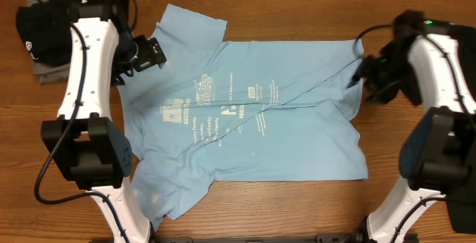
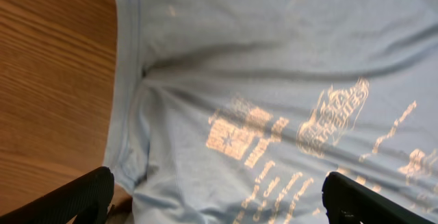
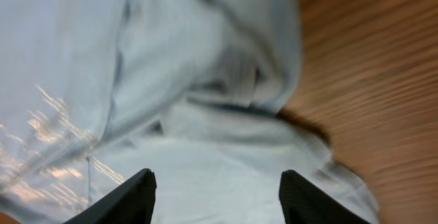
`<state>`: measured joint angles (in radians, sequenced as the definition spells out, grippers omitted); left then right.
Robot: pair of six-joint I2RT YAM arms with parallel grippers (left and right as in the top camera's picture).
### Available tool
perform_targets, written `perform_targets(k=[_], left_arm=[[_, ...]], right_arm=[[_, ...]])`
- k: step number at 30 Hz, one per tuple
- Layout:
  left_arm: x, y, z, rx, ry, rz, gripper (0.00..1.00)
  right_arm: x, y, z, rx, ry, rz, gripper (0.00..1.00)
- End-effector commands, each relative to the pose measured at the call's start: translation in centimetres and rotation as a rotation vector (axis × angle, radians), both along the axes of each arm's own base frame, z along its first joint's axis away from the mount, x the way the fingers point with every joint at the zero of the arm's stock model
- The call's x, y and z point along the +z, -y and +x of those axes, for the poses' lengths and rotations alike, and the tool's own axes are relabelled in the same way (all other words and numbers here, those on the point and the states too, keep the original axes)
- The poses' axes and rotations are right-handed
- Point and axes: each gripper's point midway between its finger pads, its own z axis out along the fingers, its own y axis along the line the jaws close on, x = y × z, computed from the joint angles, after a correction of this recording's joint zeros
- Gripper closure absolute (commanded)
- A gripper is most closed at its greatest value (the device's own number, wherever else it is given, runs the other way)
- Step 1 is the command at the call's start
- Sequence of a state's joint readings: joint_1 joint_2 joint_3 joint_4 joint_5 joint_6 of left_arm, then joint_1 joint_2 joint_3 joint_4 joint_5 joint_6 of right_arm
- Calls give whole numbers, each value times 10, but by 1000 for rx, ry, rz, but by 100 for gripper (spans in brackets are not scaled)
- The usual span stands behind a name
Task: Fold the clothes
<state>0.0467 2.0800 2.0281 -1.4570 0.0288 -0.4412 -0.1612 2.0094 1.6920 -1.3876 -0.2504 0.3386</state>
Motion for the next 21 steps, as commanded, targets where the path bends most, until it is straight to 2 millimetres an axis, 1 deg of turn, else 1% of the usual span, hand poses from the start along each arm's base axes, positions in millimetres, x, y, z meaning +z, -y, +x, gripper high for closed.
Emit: perform_targets(k=[1,3,6,8,11,13,15,18,21], left_arm=[[0,9,-9,-32,-38,2,0],[0,14,-18,-46,-72,2,0],[0,21,-28,-86,-114,1,0],[-1,24,-33,-108,-132,1,0],[-3,30,-41,-129,-170,-5,0],[-6,40,-52,-145,-213,-26,0],[-11,54,-63,-183,-257,-51,0],[-24,73,-77,-245,-312,-43,0],[-39,97,-91,-312,-355,-37,0]], right_arm=[[-18,-34,-25,113,-81,34,34],[-27,-40,-36,137,-117,24,34],[-40,-35,-48,123,-170,-52,33],[-46,-29,-49,103,-175,-90,33],[-50,-27,-46,94,-161,-90,32],[-51,-26,-45,89,-155,-89,33],[-51,-25,-44,90,-153,-90,33],[-52,-21,-43,93,-150,-116,27],[-54,-18,-37,94,-125,-134,24]])
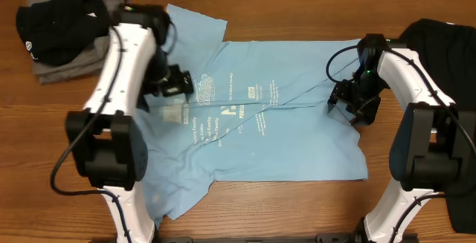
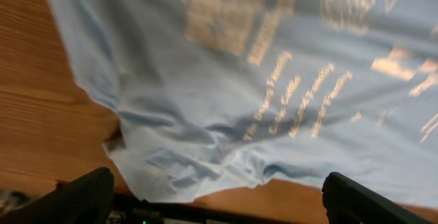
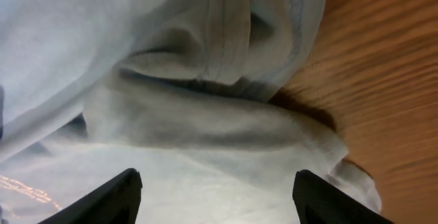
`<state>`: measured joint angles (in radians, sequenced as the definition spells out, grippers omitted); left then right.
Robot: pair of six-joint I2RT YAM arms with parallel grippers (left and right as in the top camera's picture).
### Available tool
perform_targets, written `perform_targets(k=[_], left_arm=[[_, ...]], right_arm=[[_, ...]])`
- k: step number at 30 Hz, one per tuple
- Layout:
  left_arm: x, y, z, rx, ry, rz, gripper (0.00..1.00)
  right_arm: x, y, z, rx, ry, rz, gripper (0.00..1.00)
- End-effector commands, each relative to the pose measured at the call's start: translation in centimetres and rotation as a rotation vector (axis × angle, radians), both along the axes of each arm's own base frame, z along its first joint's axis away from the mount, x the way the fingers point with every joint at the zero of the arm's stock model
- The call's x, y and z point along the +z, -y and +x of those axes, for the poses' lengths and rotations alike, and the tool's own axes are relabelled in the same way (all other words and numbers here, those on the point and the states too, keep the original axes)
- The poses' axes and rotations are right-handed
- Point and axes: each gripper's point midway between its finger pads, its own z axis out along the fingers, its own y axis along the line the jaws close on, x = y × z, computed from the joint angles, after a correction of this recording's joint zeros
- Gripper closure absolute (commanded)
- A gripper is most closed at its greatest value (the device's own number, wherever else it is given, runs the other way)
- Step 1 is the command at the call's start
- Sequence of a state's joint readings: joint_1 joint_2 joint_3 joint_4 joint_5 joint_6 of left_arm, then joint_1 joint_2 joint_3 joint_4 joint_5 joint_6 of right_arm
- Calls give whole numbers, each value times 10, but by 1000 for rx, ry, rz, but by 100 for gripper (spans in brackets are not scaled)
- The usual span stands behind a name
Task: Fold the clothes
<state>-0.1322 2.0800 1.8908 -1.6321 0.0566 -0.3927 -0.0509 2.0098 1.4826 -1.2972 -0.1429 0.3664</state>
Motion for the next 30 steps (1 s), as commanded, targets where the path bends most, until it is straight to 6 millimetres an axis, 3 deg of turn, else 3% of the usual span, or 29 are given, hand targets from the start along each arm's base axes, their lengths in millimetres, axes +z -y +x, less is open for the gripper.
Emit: perform_targets(k=[1,4,13,18,23,30], left_arm=[[-17,37,-19,-105,-52,-35,0],[-26,66,-30,-168,-65,-66,1],[-29,108,-48,-300,-59,-55,0],[-29,112,-48,-311,-53,-57,0],[-29,112,-48,-311,-54,-56,0],[-29,111,-48,-312,-53,-53,0]], right_arm=[[-3,7,6,0,25,-40,24],[-5,7,16,2,66,-41,24],[-8,8,30,0,126,-44,32],[-22,8,32,-1,155,-42,43],[-30,8,35,-2,180,-44,48],[-30,9,42,-2,205,-49,71]])
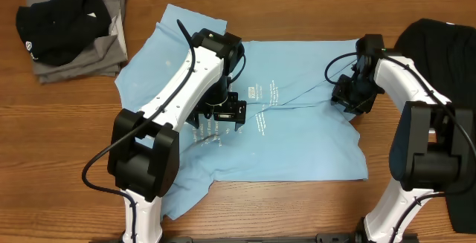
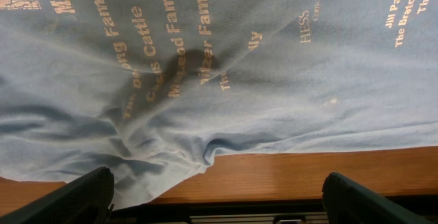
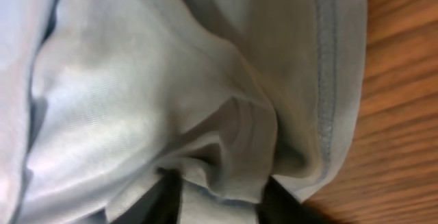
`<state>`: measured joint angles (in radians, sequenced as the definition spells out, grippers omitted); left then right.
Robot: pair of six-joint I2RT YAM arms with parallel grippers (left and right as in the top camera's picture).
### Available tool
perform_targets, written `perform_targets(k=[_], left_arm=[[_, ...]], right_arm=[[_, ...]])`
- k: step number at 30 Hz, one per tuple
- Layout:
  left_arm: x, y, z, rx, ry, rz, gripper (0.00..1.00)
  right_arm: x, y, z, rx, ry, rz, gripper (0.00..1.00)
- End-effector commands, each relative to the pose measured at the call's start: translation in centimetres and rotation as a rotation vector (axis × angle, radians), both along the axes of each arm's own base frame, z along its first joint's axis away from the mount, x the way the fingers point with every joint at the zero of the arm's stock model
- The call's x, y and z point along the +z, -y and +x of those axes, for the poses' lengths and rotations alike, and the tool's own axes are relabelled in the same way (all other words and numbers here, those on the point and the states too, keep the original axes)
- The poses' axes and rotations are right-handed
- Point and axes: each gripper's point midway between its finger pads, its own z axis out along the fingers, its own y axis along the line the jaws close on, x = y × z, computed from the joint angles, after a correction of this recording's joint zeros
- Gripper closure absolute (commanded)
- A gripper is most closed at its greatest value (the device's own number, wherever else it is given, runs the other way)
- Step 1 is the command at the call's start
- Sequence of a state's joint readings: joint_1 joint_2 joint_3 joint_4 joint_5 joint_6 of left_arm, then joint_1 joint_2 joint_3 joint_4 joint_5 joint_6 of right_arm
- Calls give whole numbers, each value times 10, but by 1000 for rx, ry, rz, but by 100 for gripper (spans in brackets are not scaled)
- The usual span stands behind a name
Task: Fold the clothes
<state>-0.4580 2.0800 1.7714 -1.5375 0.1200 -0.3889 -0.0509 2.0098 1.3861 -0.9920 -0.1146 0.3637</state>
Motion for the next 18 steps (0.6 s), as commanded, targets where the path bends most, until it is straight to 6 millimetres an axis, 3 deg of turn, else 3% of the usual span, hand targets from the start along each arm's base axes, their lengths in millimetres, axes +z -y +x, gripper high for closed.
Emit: perform_targets(k=[1,6,7,9,13,18], left_arm=[[-2,0,-3,0,-11,2,0],[-1,-1,-3,0,-11,2,0],[-2,0,-3,0,-11,2,0],[-2,0,-3,0,-11,2,0],[-2,-1,-2,-2,-9,6,0],[-2,-4,-1,-7,-2,22,0]], right_arm=[[-1,2,-1,-8,-2,-10,75],[-2,7,1,-9,4,-37,81],[-2,9,1,-10,5,-49,90],[-2,13,1,-17,2,-71,96],[3,26,-3,-52,-21,-111,96],[23,44,-2,-80,-43,-154,96]])
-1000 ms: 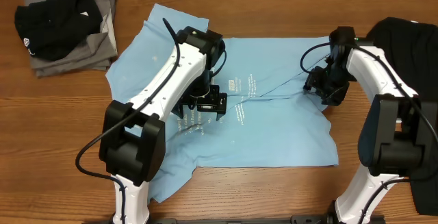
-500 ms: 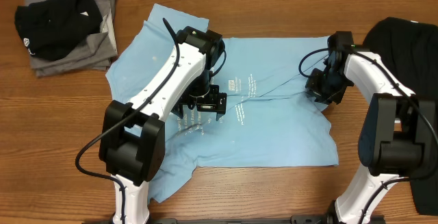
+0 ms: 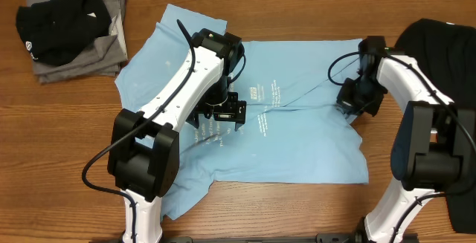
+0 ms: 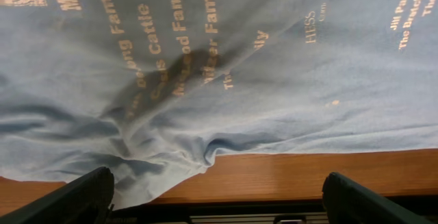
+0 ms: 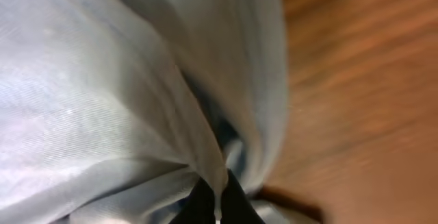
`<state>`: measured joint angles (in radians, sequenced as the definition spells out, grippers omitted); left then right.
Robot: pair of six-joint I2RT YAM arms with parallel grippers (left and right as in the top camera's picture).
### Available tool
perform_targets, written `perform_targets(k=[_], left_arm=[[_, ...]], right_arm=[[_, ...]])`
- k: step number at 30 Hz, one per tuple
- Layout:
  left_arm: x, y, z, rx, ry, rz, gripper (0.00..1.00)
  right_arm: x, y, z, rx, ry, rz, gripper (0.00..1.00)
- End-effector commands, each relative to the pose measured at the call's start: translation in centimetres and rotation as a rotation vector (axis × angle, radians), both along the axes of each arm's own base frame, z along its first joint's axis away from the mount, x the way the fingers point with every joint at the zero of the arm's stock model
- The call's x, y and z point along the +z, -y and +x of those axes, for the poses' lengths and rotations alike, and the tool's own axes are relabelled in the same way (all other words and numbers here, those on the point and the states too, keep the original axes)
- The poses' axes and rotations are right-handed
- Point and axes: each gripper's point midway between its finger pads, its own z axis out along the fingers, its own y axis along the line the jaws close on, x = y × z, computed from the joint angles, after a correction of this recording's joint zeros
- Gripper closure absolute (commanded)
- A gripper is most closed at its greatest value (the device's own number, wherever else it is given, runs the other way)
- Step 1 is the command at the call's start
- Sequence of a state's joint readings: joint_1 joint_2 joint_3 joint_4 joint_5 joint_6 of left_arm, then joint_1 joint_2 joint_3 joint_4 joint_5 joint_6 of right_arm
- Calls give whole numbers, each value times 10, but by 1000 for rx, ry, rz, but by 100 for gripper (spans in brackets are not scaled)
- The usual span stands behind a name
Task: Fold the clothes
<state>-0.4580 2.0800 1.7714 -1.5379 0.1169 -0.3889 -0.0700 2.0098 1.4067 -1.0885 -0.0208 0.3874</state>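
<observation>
A light blue T-shirt (image 3: 253, 131) with pale print lies spread on the wooden table, a diagonal crease running to its right edge. My right gripper (image 5: 213, 203) is shut on a fold of the shirt's right edge (image 3: 355, 102). My left gripper (image 3: 222, 114) hovers open over the printed middle of the shirt (image 4: 226, 53), its fingers (image 4: 75, 196) wide apart with nothing between them.
A black garment on folded grey cloth (image 3: 71, 27) sits at the back left. Another black garment (image 3: 442, 42) lies at the right edge. Bare wood (image 4: 308, 176) shows beyond the shirt's hem.
My right gripper's fingers were slightly apart around the bunched right edge; now they are pinched shut on it. The left gripper has barely shifted over the print.
My left gripper was open over the shirt's left shoulder, then over the left side, then over the printed middle, where it stays. My right gripper was open at the shirt's right edge, closer on the bunched fold each time, and now grips it.
</observation>
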Motion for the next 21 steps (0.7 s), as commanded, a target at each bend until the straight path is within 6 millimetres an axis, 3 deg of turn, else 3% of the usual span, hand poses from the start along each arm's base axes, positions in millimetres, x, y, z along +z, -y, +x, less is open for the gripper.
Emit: perform_targets(k=[1,5,12,13,14,17,18,21], left_arm=[[-2,-4,-1,-5,-3,19,0],[-2,-4,-1,-5,-2,19,0],[-2,-4,1,-6,7,21,0],[-2,-4,1,-7,7,21,0],[-3,-4,1,-7,7,21,0],[-3,-3,2,-6,11,19,0],[-3,-3,3,-6,16,17,0],[-4,-1,7,-5,31,9,0]], right_arm=[[24,25,16,-44,35,-77,96],[44,48,5,-118,-21,-179,96],[52,53,-13,-115,-97,-200,96],[52,54,-16,-113,-110,-208,87],[53,55,-20,-111,-125,-216,71],[57,62,-31,-123,-171,-257,42],[58,64,-34,-135,-183,-269,26],[60,66,-44,-153,-219,-271,8]])
